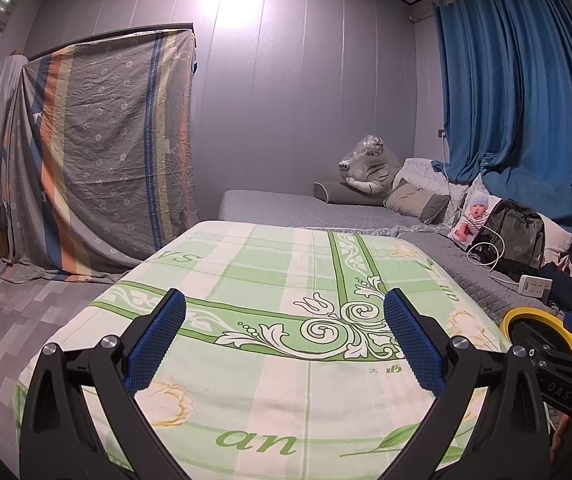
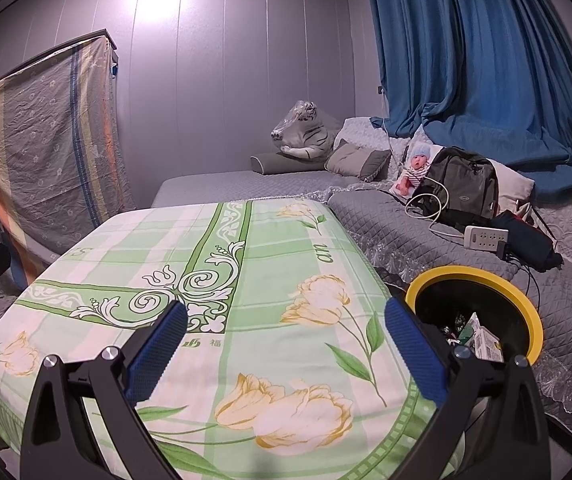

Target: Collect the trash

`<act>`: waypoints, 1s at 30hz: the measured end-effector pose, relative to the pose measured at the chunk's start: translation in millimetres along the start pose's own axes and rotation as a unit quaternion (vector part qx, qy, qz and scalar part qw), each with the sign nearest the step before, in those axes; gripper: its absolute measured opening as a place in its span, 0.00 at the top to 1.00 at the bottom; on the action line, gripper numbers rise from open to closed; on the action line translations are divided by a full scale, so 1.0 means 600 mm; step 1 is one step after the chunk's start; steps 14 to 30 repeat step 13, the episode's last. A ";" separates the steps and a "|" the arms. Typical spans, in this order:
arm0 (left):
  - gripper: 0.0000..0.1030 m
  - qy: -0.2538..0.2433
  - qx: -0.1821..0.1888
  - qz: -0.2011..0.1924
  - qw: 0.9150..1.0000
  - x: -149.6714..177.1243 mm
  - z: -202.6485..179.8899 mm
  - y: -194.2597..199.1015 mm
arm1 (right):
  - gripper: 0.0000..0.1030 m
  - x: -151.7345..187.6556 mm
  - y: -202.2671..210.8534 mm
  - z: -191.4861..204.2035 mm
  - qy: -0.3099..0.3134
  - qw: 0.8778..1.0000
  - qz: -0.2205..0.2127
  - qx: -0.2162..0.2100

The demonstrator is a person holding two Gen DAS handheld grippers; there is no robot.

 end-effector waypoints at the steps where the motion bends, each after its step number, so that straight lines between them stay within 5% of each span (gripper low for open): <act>1: 0.08 0.001 0.000 0.001 1.000 0.000 0.001 -0.001 | 0.07 0.001 0.000 0.000 0.000 1.000 0.001 -0.001; 30: 0.08 0.005 0.004 0.009 1.000 0.001 0.000 -0.007 | 0.07 0.005 -0.002 0.001 -0.001 1.000 0.002 -0.002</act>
Point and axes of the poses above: each gripper's, at about its wrist camera, not at the fingertips, and y roughly against the way its jaws point, z to its left, x to its underside, the point moved 4 cm from there along -y, roughly the way its jaws point, and after that the axes turned 3 degrees about x, right-handed, at the moved point
